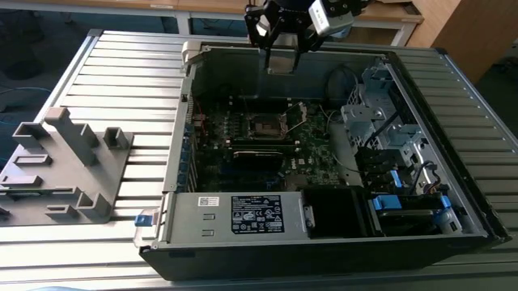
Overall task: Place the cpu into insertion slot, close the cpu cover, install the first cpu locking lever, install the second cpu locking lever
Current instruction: 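Place the cpu into insertion slot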
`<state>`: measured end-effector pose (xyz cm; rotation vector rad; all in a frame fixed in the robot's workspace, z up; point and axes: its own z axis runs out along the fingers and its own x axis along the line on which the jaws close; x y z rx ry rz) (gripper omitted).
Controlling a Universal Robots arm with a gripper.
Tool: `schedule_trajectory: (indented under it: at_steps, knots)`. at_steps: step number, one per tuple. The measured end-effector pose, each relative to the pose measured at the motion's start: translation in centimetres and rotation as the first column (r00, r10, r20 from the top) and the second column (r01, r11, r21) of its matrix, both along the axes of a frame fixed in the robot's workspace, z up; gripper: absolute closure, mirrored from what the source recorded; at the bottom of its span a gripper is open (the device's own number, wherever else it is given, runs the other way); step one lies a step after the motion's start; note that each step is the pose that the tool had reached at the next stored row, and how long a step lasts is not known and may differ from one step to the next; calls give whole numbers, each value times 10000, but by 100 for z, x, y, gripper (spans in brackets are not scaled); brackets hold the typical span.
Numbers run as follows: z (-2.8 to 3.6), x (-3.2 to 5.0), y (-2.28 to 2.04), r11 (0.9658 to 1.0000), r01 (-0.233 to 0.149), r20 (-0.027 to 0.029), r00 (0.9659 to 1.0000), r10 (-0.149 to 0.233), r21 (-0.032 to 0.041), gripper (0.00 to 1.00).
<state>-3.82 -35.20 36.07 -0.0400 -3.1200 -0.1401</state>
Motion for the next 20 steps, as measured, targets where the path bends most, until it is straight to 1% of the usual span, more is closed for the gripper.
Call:
schedule_trajectory:
  at_steps: [20]
  knots:
    - [-35, -12, 0, 10000, 0, 0, 10000, 0, 0, 46]
